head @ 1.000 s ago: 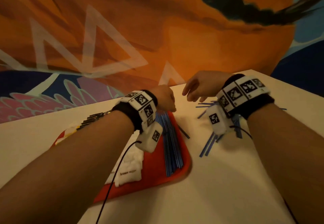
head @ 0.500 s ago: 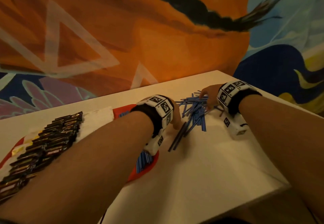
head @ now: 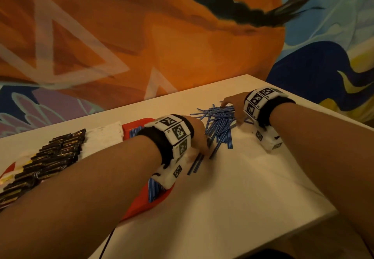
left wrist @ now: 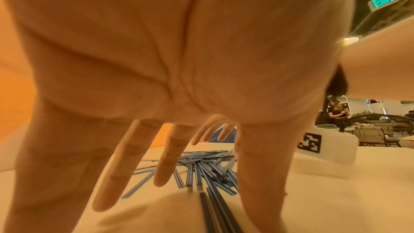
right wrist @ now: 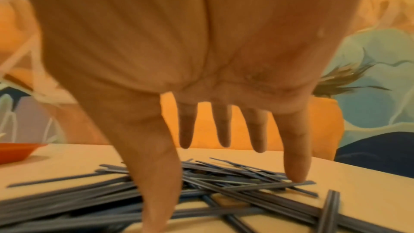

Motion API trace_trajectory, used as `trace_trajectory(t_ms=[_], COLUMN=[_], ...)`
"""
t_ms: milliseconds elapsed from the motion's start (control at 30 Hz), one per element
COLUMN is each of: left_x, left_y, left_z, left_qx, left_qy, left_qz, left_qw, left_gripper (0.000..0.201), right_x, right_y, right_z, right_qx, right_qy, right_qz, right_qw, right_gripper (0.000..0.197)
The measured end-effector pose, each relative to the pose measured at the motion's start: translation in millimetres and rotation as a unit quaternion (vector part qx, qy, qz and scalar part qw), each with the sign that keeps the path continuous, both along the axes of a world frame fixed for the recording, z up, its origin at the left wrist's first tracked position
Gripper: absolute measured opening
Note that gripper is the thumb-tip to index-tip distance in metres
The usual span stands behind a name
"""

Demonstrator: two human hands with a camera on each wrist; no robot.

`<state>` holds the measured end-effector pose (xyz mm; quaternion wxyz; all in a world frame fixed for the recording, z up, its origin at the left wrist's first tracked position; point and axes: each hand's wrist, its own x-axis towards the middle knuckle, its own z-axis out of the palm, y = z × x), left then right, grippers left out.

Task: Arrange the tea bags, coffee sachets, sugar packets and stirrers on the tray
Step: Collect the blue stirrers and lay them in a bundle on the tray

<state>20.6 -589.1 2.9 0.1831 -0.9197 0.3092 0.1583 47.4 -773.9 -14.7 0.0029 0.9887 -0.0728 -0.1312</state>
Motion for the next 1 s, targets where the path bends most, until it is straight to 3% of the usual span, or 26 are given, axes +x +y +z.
trace_trajectory(t_ms=[67, 167, 300, 400, 500, 567, 667, 800, 900, 1000], left_x=[-4, -3, 6, 23, 37, 47, 59, 67, 79, 82], left_y=[-3, -7, -11, -18, -30, -42, -63, -75, -76, -74], left_z=[-4, -7, -1, 5, 7, 1, -21, -28, -27, -26], left_qx=[-0.002, -0.04, -0.061, -0.113, -0.125, -0.115, -0.075, -0.064, -0.093, -0.075], left_qy=[0.017, 0.016, 0.002, 0.005, -0.004, 0.019, 0.054, 0.024, -0.013, -0.014], left_qz=[0.003, -0.002, 0.011, 0.036, 0.027, 0.015, -0.006, -0.004, -0.005, 0.029], left_qw=[1.0, 0.999, 0.998, 0.993, 0.992, 0.993, 0.996, 0.998, 0.996, 0.997], left_gripper=[0.046, 0.043, 0.042, 0.048, 0.062, 0.082, 0.097, 0.069, 0.066, 0.06], right_x=[-1, 0, -7, -9, -13, -15, -20, -31, -33, -36], right_y=[-3, -2, 5, -1, -4, -5, -4, -20, -33, -21], right_z=[-1, -5, -3, -2, -3, -6, -5, 0, -10, -15], right_qx=[0.002, 0.035, 0.059, 0.084, 0.04, 0.048, 0.081, 0.039, -0.013, 0.025], right_qy=[0.014, 0.025, -0.01, -0.05, -0.01, 0.005, -0.047, -0.082, -0.058, -0.059], right_qz=[0.003, 0.021, 0.042, 0.041, 0.015, 0.017, 0.017, -0.04, -0.064, -0.033], right_qw=[1.0, 0.999, 0.997, 0.994, 0.999, 0.999, 0.995, 0.995, 0.996, 0.997], right_gripper=[0.084, 0.071, 0.053, 0.054, 0.073, 0.068, 0.06, 0.052, 0.053, 0.039])
